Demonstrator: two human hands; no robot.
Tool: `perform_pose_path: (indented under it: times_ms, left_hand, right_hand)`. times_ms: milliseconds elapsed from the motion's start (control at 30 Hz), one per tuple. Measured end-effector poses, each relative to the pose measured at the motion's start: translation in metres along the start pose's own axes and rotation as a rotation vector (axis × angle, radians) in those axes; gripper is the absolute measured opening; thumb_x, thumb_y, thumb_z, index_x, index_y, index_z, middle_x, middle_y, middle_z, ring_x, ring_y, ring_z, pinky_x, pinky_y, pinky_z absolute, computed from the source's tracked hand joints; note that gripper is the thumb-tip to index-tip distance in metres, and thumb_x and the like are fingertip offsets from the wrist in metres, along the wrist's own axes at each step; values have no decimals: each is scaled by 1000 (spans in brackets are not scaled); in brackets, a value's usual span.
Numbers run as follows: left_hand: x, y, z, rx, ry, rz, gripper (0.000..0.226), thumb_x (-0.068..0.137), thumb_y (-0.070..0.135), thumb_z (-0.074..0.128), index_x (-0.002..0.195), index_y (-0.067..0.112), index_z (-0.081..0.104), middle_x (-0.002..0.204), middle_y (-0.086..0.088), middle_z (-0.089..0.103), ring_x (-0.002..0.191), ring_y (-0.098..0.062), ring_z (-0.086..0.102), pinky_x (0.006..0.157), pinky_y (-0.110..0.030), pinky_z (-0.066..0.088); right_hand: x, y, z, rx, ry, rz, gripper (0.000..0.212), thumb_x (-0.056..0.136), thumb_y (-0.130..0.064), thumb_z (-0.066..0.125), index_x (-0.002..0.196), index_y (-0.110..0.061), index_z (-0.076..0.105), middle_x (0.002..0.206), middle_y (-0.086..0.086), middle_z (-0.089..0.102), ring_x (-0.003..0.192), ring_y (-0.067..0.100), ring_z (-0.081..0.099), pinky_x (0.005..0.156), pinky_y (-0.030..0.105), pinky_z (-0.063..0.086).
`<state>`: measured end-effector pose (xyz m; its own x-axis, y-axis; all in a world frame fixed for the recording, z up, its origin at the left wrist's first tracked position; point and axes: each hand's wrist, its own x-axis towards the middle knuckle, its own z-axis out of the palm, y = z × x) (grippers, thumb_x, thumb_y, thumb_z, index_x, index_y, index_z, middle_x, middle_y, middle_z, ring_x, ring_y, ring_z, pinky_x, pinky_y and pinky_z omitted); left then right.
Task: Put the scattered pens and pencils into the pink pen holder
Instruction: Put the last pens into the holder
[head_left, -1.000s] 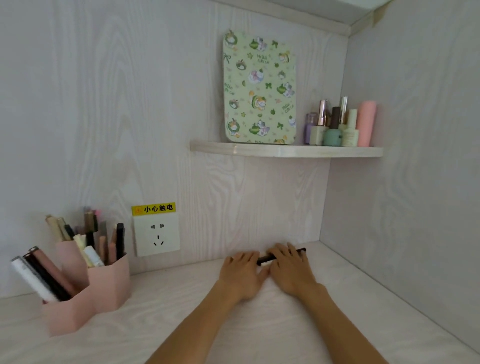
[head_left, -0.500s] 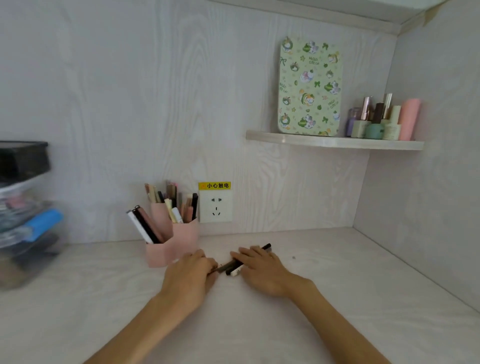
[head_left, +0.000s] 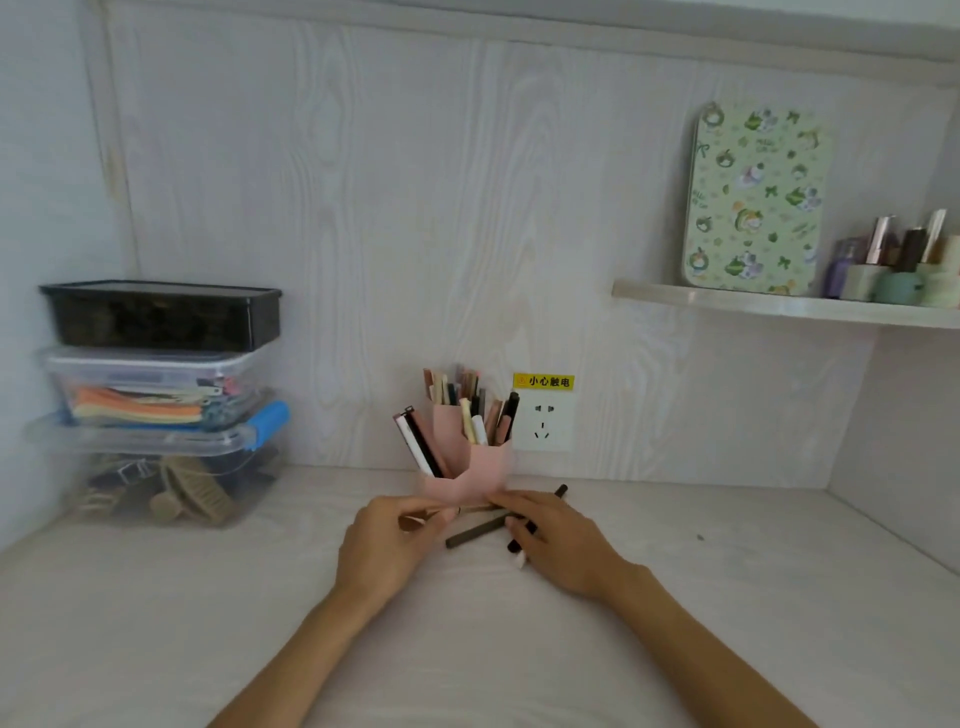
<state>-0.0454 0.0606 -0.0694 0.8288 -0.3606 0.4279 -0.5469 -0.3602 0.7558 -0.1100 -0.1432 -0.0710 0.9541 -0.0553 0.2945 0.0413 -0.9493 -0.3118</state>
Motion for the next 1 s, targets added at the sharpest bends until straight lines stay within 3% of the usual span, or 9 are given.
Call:
perform_pose_path:
  times_ms: [167, 333, 400, 500, 633, 733, 833, 933, 1000]
  left_hand:
    - [4, 13, -7, -342, 330, 50, 8, 82, 21, 70, 87, 26, 73, 84, 13, 72, 77, 0, 66, 76, -42, 57]
    - [23, 48, -33, -572, 718, 255, 23, 82, 23, 69, 105, 18, 67, 93, -3, 71, 83, -7, 68, 73, -18, 55]
    - [40, 65, -41, -510, 778, 333, 28, 83, 28, 70, 109, 20, 65, 90, 1, 71, 82, -6, 68, 66, -15, 51]
    - [67, 81, -47, -199, 841, 441, 29, 84, 38, 67, 109, 25, 60, 90, 10, 71, 71, -3, 65, 52, -20, 44]
    - [93, 83, -39, 9, 822, 490, 24, 86, 44, 63, 101, 26, 56, 87, 11, 72, 72, -6, 66, 54, -26, 45]
    - [104, 74, -29, 60, 730, 475, 21, 86, 40, 64, 96, 23, 57, 85, 7, 73, 73, -4, 66, 55, -18, 42]
    - [108, 53, -16, 151, 564, 393, 16, 87, 37, 64, 92, 21, 62, 88, 5, 74, 79, -10, 70, 59, -23, 46]
    - [106, 34, -10, 326, 416, 267, 25, 91, 39, 55, 106, 24, 69, 103, 6, 72, 96, -17, 66, 63, -25, 42]
    - [105, 32, -11, 444, 332, 258, 32, 95, 37, 49, 120, 23, 64, 119, 0, 66, 113, -21, 56, 79, -32, 44]
  right_hand:
    - [2, 6, 7, 128, 99, 35, 36, 95, -37, 45, 131, -36, 38, 131, -11, 50, 103, 9, 54, 82, 21, 40]
    - [5, 6, 8, 131, 67, 33, 29, 97, -38, 39, 121, -25, 51, 121, -8, 55, 107, 8, 47, 89, 21, 37]
    - [6, 6, 6, 132, 122, 14, 30, 98, -34, 37, 115, -21, 58, 116, -6, 59, 109, 9, 49, 95, 23, 37]
    - [5, 12, -4, 203, 198, 28, 26, 95, -14, 42, 105, -21, 65, 111, -6, 64, 108, 8, 49, 96, 21, 37]
    - [2, 28, -11, 182, 179, 96, 48, 80, 9, 37, 97, -23, 68, 110, -5, 65, 110, 11, 47, 89, 18, 36]
    - [4, 33, -9, 185, 137, 132, 50, 79, 10, 36, 98, -26, 65, 113, -8, 61, 110, 11, 48, 84, 19, 38]
    - [5, 35, -8, 189, 131, 145, 49, 79, 8, 37, 97, -29, 64, 111, -10, 59, 109, 10, 49, 77, 18, 36]
    - [4, 40, -11, 182, 167, 170, 49, 80, 8, 37, 99, -29, 63, 112, -8, 60, 107, 10, 47, 77, 19, 34]
    - [3, 42, -15, 180, 199, 189, 48, 81, 8, 39, 104, -28, 62, 114, -4, 60, 107, 13, 48, 81, 22, 38]
